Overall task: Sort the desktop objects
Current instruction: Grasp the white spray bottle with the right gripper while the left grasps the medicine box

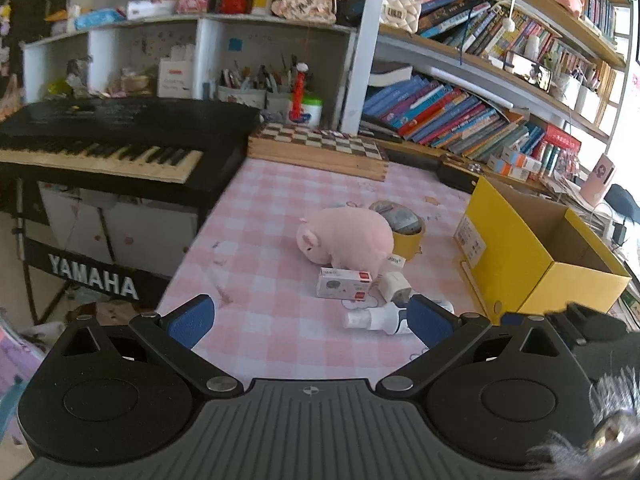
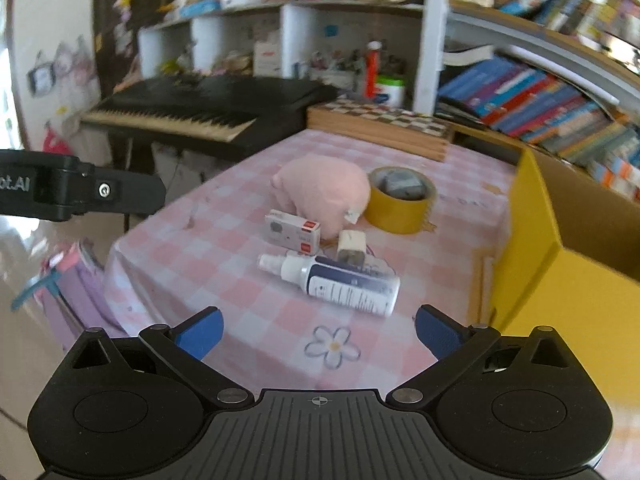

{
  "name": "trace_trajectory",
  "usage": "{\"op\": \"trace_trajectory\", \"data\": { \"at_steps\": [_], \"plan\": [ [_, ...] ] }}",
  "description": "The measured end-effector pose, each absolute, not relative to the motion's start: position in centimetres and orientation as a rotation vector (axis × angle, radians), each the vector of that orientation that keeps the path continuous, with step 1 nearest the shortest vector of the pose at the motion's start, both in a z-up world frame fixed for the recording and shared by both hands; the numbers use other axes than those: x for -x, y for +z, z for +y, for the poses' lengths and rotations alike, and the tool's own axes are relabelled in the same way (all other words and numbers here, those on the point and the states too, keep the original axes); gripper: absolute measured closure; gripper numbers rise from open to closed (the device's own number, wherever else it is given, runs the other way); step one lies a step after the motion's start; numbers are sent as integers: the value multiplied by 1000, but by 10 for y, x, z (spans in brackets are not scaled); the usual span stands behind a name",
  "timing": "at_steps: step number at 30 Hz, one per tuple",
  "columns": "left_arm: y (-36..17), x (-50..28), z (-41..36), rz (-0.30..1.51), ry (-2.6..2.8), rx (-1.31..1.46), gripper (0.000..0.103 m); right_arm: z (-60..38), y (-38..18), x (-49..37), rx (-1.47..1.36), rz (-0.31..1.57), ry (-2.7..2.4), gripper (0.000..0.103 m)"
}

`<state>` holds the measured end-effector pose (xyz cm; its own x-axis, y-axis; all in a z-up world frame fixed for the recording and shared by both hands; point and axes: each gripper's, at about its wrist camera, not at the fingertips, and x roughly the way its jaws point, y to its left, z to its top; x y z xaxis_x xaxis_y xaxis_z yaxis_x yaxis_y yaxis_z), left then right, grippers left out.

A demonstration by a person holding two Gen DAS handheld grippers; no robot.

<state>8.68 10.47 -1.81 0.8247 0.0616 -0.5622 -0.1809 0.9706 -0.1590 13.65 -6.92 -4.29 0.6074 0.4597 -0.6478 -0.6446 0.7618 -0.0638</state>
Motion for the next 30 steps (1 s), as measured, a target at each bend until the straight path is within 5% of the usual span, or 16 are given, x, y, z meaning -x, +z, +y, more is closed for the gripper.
{"op": "trace_trajectory", "data": {
  "at_steps": [14,30],
  "plan": [
    [-59,-186,102,668,40,161,3,-48,-65,-186,654,607,790,32],
    [-98,-234,70,769,64,-9,49,-34,-75,-199,806,614,933,45]
  ]
}}
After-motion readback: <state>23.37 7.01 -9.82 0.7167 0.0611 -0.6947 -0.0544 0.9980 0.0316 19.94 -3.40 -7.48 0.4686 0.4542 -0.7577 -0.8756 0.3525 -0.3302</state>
